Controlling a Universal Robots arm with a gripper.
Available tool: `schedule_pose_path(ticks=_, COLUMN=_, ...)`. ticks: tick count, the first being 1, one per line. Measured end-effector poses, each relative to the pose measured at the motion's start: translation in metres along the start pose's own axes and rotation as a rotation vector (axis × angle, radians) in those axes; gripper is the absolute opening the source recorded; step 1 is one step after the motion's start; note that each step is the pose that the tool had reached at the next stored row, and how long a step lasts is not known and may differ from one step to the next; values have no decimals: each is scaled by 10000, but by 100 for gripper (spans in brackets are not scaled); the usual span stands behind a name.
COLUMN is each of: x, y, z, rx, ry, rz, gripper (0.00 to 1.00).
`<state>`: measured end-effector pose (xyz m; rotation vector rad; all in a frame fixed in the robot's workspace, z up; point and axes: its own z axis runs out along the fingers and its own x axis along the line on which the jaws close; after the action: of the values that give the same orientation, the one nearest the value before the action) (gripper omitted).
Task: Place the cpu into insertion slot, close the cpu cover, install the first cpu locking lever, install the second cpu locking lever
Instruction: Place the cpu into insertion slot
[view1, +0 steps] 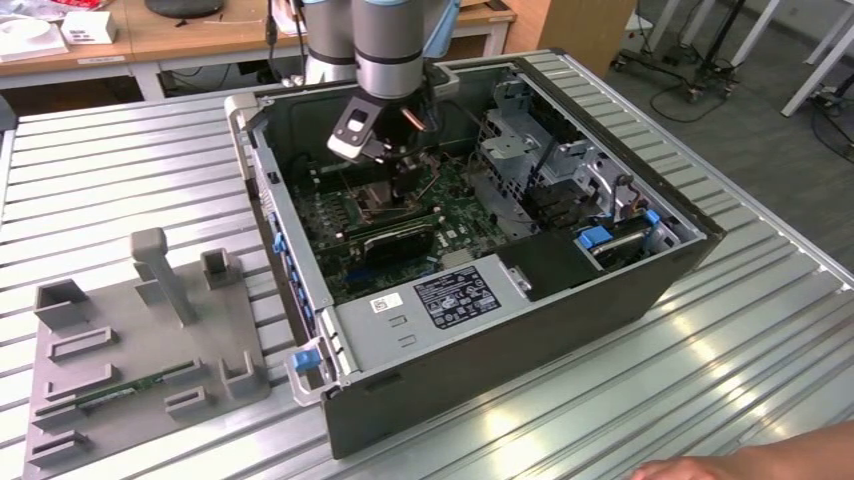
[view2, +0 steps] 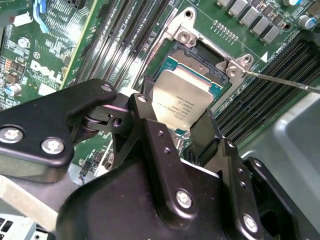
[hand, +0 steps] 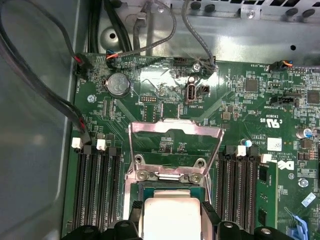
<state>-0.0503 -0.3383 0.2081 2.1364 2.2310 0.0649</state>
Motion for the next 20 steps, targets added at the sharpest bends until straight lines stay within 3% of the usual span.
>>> schedule_pose_path(ticks=13, x=3, y=-18, z=28, rx=0, ry=0, rz=10, gripper=54)
schedule_pose_path(ticks=20, x=3, y=-23, z=36, rx=3, ry=-19, rz=278, gripper=54)
